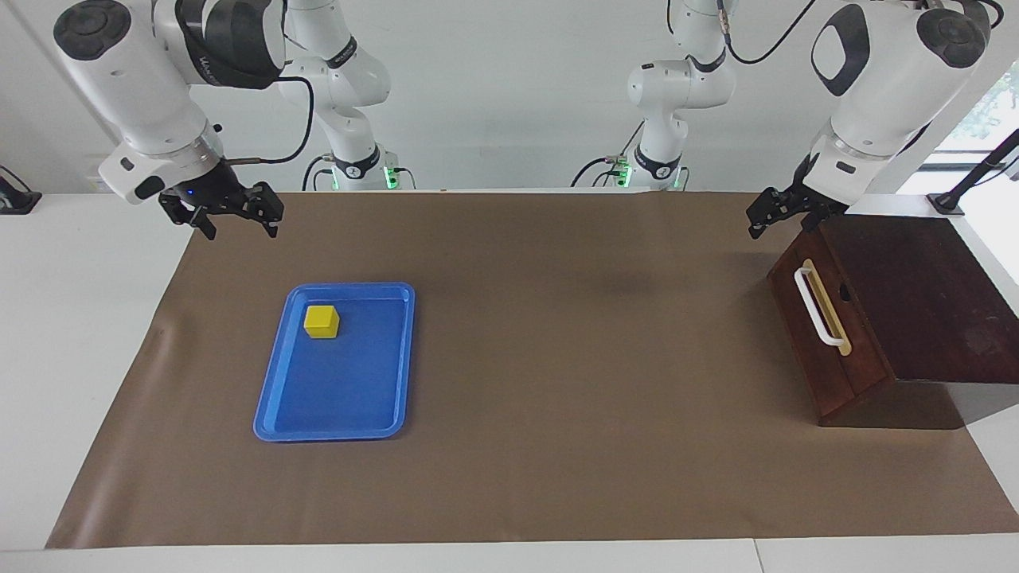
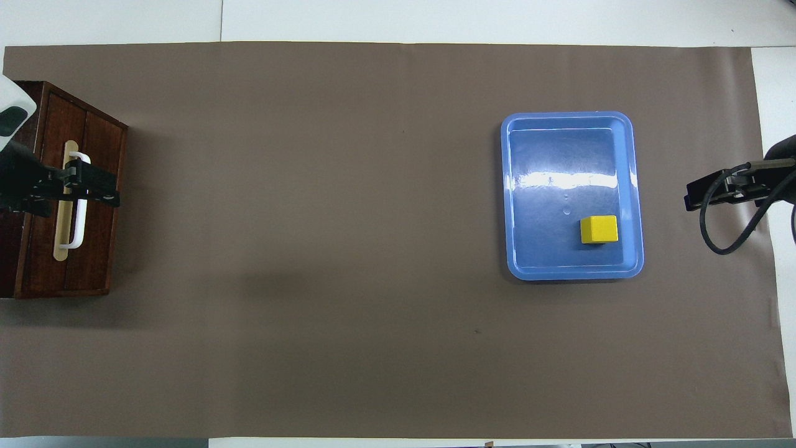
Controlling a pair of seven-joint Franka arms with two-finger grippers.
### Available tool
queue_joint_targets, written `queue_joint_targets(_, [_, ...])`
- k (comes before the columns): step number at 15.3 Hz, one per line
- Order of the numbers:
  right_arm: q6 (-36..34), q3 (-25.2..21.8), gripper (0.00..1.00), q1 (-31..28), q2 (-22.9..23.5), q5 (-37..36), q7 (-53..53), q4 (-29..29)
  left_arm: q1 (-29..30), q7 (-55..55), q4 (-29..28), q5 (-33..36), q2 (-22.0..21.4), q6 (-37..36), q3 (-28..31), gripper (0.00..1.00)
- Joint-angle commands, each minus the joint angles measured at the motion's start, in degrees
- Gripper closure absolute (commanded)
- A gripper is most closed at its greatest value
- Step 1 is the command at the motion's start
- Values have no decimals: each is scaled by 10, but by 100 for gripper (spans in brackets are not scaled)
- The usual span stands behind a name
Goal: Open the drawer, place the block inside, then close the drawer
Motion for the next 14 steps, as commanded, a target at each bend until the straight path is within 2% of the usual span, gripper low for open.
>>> queue_joint_targets(1, [-11,4,0,-3,5,-6,-13,9,0,8,10,-9,4,-8,3,0])
queue_joint_targets(6, [-8,3,0,-9,-3,0,-17,7,0,9,8,-9,4,-8,3,0])
queue_joint_targets(8, [27,0,2,-11,1,22,14,6,-1,9,9,-9,4,-8,3,0])
queue_joint_targets(10, [49,1,4,-15,16,31,197,-1,-1,13,6,-9,4,-6,6,0])
queue_joint_targets(12, [86,-2,4,-18,41,73,358,0,-1,19,5,-9,4,3,6,0])
queue_joint_targets(14, [107,-2,4,-30,71,97,464,2,-1,19,-4,-5,3,21,4,0])
